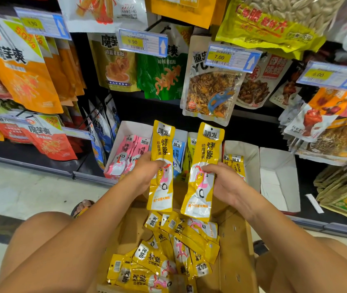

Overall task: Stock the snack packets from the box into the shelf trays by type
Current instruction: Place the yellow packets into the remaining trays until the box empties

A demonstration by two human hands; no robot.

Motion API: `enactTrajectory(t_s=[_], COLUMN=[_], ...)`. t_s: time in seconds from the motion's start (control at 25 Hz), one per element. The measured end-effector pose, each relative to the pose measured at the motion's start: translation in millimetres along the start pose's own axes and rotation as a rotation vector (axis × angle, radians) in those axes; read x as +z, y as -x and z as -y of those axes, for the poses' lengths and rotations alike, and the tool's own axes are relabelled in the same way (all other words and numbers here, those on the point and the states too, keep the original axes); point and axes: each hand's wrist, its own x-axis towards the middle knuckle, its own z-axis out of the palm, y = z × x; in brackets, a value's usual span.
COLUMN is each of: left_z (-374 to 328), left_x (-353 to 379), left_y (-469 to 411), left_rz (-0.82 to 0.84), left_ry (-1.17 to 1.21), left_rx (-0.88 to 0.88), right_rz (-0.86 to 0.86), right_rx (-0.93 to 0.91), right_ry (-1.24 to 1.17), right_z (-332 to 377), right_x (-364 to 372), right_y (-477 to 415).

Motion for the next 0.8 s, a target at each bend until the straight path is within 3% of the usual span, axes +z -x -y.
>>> enactTrajectory(t_s=[0.24,0.44,0.52,0.68,0.8], left_z=[4,13,15,17,17], left_x=[18,34,39,48,55], left_y=[9,4,0,-6,-7], left_rz=[0.169,0.157,0.115,0.054,0.063], left_ry=[0.083,0.071,0.065,0.049,-0.028], left_rx=[0.018,0.002,-0.003,0.033,0.065], right_rz=[0.040,-0.071,-0.088,-0.105,-0.148], right_rx=[-0.115,-0.172,-0.146,-0.029,0.040], right_ry=[0.151,0.316,0.347,0.657,0.533], right_z=[-9,-14,-13,-14,-5], right_x=[14,17,11,-6,-31], right_y=[2,5,7,15,12])
